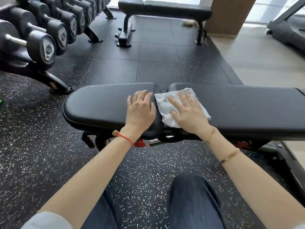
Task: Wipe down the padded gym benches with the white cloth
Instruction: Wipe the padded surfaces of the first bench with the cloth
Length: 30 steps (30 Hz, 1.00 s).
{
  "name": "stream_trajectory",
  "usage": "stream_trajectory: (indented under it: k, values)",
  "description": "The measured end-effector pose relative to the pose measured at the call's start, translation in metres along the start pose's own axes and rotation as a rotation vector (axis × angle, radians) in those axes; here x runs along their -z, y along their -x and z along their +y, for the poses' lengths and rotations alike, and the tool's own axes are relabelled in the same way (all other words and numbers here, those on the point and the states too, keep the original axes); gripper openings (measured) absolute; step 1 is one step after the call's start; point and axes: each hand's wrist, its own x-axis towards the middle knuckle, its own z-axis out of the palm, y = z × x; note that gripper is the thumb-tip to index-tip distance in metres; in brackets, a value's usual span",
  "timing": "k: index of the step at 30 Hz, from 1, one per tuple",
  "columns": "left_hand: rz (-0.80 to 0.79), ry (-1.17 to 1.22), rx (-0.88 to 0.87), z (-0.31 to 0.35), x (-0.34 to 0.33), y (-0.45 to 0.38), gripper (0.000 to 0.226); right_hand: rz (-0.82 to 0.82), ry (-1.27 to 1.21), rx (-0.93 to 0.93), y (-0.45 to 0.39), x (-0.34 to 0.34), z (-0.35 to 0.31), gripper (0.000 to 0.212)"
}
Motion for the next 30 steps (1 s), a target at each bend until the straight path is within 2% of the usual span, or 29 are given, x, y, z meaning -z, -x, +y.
stream_trajectory:
  k: [4, 11, 13, 20, 23, 26, 30]
  values:
    - [-0.018, -0.065, 0.069, 0.005, -0.017, -0.006, 0.047, -0.097, -0.038, -0.084, -0.044, 0.011, 0.017, 0.055]
    - [0.013, -0.098, 0.086, 0.003, -0.020, -0.004, 0.046, -0.020, -0.052, 0.080, 0.009, -0.002, 0.031, 0.056]
    - [-0.006, -0.110, 0.089, 0.005, -0.020, -0.002, 0.047, -0.044, -0.076, 0.102, 0.011, -0.001, 0.043, 0.055]
    - [0.033, -0.123, 0.086, 0.007, -0.014, -0.006, 0.045, -0.151, -0.054, 0.004, -0.073, 0.007, 0.049, 0.060]
    - [0.038, -0.122, 0.087, 0.008, -0.014, -0.005, 0.044, -0.115, -0.050, 0.067, -0.058, 0.002, 0.039, 0.067]
    - [0.032, -0.134, 0.081, 0.009, -0.015, -0.005, 0.044, -0.020, -0.101, 0.146, -0.028, -0.003, 0.046, 0.063]
    - [0.046, -0.152, 0.086, 0.012, -0.017, -0.004, 0.045, -0.092, -0.126, 0.171, -0.018, 0.009, 0.059, 0.064]
